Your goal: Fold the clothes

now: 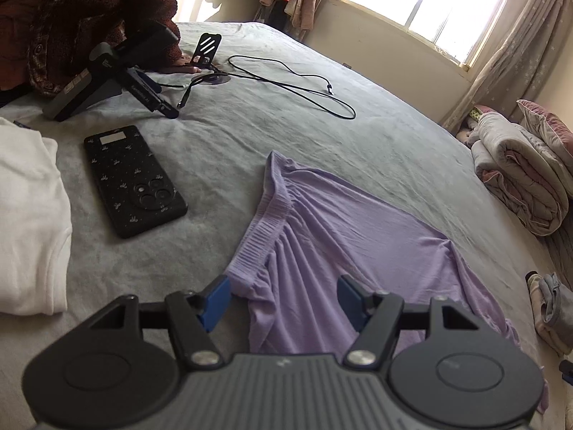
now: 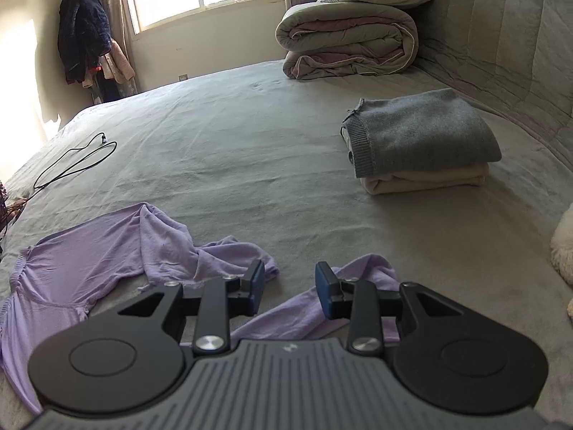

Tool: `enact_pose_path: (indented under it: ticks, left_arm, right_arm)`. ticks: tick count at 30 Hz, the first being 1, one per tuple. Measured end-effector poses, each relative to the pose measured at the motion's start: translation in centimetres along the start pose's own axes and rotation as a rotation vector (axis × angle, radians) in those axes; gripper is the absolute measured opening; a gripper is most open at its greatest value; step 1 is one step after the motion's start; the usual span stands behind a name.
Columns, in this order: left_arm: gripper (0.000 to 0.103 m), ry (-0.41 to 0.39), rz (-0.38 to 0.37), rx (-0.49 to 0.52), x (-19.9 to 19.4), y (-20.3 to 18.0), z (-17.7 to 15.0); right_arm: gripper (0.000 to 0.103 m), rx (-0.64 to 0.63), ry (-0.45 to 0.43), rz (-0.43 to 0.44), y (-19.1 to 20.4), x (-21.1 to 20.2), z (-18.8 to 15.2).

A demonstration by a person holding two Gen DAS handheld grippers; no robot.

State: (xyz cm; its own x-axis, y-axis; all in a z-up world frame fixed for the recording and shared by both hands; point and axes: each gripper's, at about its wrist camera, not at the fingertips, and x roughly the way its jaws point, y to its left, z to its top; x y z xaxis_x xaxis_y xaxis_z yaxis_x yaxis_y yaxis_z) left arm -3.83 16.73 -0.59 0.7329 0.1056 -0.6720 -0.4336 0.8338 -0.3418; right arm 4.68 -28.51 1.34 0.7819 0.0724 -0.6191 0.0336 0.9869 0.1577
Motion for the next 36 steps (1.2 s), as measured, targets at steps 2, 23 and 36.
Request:
enact_pose_path:
  ticks: [2, 23, 36]
  left_arm:
    - [0.065, 0.003, -0.005, 0.019, -0.5, -0.1, -0.8]
    - [0.064, 0.083, -0.472, 0.535, -1.3, -15.9, -12.1]
    - [0.032, 0.115, -0.425, 0.718, 1.5, -20.7, -15.3]
  right_arm:
    - [0.036, 0.014, 0.003, 0.001, -0.6, -0.5, -0.8]
    - [0.036, 0.252, 0.094, 0.011, -8.6, 1.8, -4.6]
    - [0.002, 0.203, 0.041, -0.005, -10.2, 2.6, -3.5]
